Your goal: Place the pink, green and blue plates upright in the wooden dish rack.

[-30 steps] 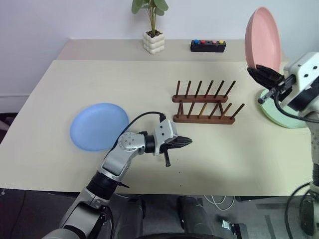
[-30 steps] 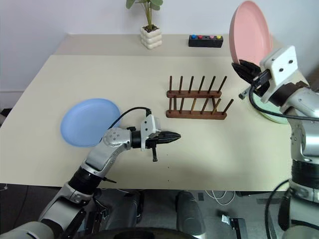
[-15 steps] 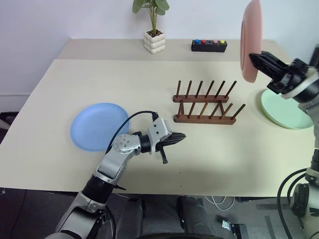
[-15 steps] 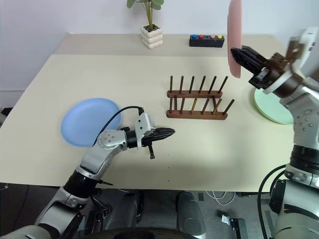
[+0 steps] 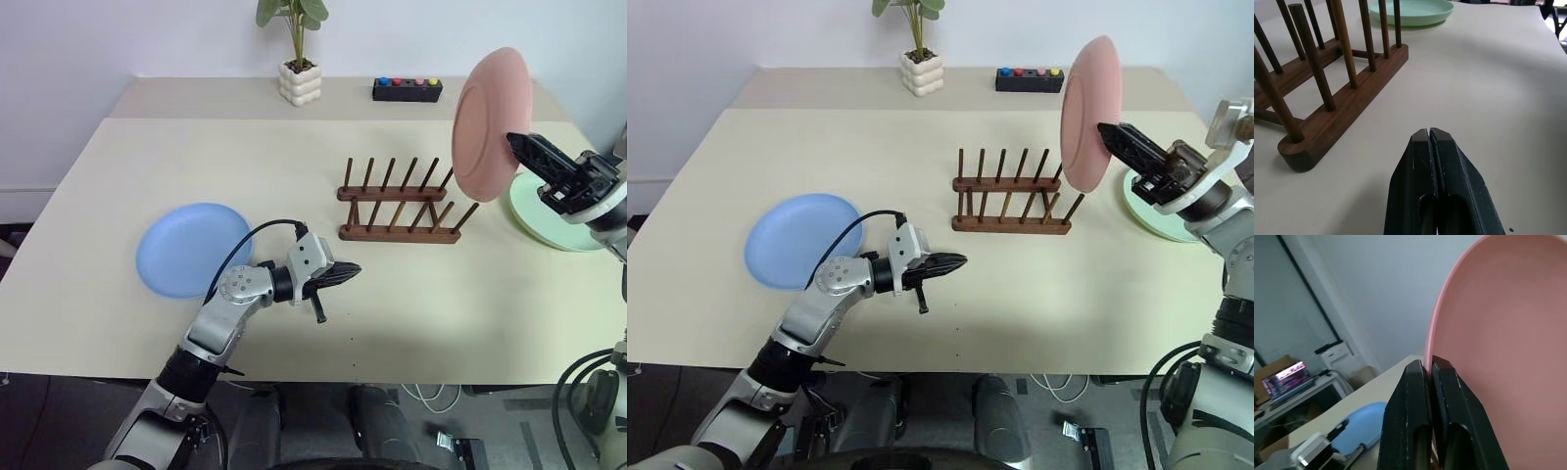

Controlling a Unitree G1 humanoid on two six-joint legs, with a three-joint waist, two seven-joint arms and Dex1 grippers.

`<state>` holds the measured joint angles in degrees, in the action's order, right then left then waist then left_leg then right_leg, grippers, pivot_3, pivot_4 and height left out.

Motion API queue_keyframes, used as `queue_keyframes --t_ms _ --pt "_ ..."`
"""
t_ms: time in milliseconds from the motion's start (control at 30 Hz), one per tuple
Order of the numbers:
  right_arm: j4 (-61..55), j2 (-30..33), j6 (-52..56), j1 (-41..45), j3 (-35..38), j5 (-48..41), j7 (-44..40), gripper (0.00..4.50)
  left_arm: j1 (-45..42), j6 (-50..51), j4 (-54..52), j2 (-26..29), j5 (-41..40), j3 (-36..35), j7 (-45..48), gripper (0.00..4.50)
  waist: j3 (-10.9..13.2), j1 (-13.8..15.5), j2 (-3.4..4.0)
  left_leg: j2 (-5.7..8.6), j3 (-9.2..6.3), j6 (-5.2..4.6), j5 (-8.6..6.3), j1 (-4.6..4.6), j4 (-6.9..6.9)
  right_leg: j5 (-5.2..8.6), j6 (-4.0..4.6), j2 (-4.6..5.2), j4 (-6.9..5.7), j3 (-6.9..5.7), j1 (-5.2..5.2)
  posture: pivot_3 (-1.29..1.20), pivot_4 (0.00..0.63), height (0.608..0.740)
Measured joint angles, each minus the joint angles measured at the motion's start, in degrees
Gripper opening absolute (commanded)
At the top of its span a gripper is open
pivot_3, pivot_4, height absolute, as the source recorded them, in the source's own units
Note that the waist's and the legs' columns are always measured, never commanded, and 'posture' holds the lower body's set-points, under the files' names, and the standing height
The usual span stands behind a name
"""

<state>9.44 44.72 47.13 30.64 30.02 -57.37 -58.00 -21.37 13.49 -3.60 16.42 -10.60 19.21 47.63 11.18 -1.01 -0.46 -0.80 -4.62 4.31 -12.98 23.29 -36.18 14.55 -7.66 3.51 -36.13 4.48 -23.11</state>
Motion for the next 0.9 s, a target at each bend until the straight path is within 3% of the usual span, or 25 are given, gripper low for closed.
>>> queue_keyframes --t_ms 900 --pt "1.75 -0.08 2.52 -0.89 0.80 -3.27 0.33 0.02 0.00 -0.36 -0.02 -0.93 -0.29 -0.36 0.03 0.00 0.00 0.02 0.00 0.00 0.00 0.00 0.00 0.01 0.00 0.00 0.00 0.00 0.01 0.00 -0.01 0.00 0.150 0.730"
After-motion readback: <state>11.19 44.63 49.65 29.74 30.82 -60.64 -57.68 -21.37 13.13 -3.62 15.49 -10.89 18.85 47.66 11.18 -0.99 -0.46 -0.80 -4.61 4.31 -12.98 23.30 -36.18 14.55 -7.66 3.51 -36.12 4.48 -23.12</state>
